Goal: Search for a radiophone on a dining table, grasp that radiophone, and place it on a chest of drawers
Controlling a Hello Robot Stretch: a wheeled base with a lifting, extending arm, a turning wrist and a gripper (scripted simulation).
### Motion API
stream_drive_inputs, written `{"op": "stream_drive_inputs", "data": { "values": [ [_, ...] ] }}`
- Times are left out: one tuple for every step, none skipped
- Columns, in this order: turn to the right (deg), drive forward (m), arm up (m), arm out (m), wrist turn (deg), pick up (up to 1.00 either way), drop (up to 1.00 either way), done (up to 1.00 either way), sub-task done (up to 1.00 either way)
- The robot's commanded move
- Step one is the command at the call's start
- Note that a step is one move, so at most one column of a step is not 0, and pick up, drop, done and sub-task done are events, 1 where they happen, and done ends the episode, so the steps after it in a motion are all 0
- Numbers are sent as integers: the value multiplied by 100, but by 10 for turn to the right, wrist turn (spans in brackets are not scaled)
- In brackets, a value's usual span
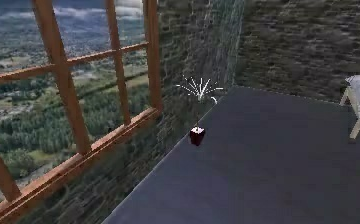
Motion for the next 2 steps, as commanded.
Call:
{"op": "stream_drive_inputs", "data": {
  "values": [
    [-450, 0, 0, 0, 0, 0, 0, 0, 0],
    [-450, 0, 0, 0, 0, 0, 0, 0, 0]
  ]
}}
